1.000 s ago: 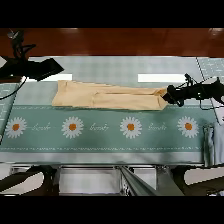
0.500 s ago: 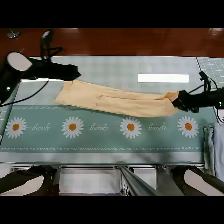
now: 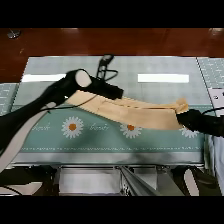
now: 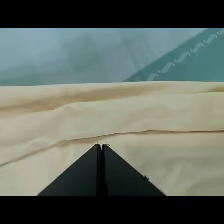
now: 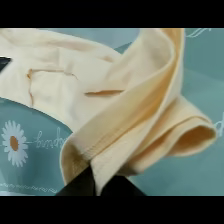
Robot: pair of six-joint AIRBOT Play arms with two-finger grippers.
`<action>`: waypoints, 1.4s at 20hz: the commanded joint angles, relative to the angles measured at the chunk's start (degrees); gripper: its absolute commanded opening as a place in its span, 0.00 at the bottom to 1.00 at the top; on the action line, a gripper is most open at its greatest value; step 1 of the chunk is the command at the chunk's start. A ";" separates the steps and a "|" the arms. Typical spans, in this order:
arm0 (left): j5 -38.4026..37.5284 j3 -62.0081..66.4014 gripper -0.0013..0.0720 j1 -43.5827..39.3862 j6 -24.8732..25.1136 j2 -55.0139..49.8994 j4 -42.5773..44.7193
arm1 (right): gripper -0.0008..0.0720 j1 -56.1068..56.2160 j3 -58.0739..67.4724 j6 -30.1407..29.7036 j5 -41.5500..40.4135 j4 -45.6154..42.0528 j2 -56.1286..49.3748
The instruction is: Fold the shirts.
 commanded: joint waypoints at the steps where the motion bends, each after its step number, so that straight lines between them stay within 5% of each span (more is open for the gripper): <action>1: 0.13 3.02 0.06 -8.28 -1.36 -6.29 -2.03 | 0.04 0.00 -0.24 2.78 1.16 3.23 4.76; 6: 0.15 3.76 0.06 -16.13 -1.49 -11.63 -7.65 | 0.04 0.00 3.45 1.81 0.66 3.21 3.04; 10: -5.29 6.32 0.06 -14.14 -0.17 -11.23 -7.89 | 0.04 0.00 4.79 -0.42 1.14 4.33 0.22; 14: -6.29 7.61 0.06 -0.74 -1.92 -2.23 -7.91 | 0.04 1.49 10.91 -3.74 0.83 6.45 -5.90; 18: -11.82 7.58 0.06 18.93 -1.90 8.83 -7.45 | 0.04 15.93 21.29 -3.50 -5.44 6.45 -17.05; 24: -18.45 2.95 0.06 45.62 2.23 28.94 -7.45 | 0.04 44.37 41.81 -2.03 -16.61 3.41 -47.28; 28: -19.54 -8.59 0.06 53.79 5.01 43.98 -7.48 | 0.04 51.21 58.90 0.07 -17.35 3.39 -68.48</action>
